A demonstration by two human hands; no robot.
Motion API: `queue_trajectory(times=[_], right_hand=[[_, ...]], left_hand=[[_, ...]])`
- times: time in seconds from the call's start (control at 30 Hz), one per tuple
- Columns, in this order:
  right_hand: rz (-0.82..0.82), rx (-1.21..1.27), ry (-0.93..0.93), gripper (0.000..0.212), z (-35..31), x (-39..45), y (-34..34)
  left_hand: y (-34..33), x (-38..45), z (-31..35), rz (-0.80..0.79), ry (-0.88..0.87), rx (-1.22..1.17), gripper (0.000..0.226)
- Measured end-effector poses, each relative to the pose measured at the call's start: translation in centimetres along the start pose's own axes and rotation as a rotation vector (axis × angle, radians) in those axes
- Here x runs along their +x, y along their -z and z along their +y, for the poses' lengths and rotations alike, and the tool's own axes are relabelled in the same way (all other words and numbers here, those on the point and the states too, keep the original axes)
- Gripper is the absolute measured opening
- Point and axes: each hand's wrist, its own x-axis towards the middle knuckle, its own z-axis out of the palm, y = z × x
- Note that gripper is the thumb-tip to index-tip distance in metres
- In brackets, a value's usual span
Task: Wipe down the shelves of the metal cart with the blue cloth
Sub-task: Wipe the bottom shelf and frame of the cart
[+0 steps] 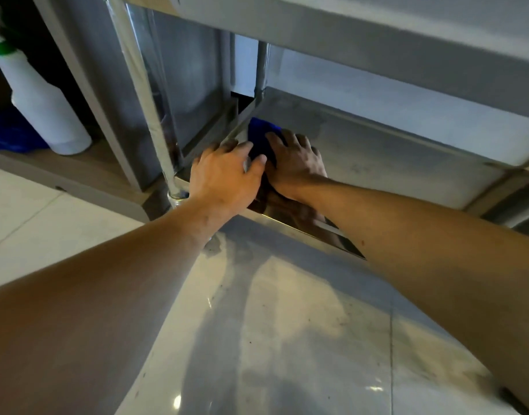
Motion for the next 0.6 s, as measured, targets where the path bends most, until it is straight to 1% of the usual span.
queue_trajectory(times=[0.13, 0.27, 0.4, 0.6], right_hand=[[-0.001, -0.004, -0.064, 0.053, 4.2, -2.9, 1.2], [-0.021, 0.015, -0.166, 0.054, 8.2, -6.1, 2.7], [-0.057, 0.002, -0.258, 0.054, 12.7, -10.1, 4.7], [-0.081, -0.05, -0.446, 0.055, 20.3, -17.3, 8.3]], left_hand=[[-1.2, -0.6, 2.3, -0.076, -0.045, 0.023, 0.052], [-3.1, -0.9, 5.6, -0.136, -0.108, 0.11, 0.05], [-5.7, -1.3, 9.9, -0.204, -0.145, 0.072, 0.052], [-10.4, -2.2, 17.3, -0.257, -0.335, 0.102, 0.054]])
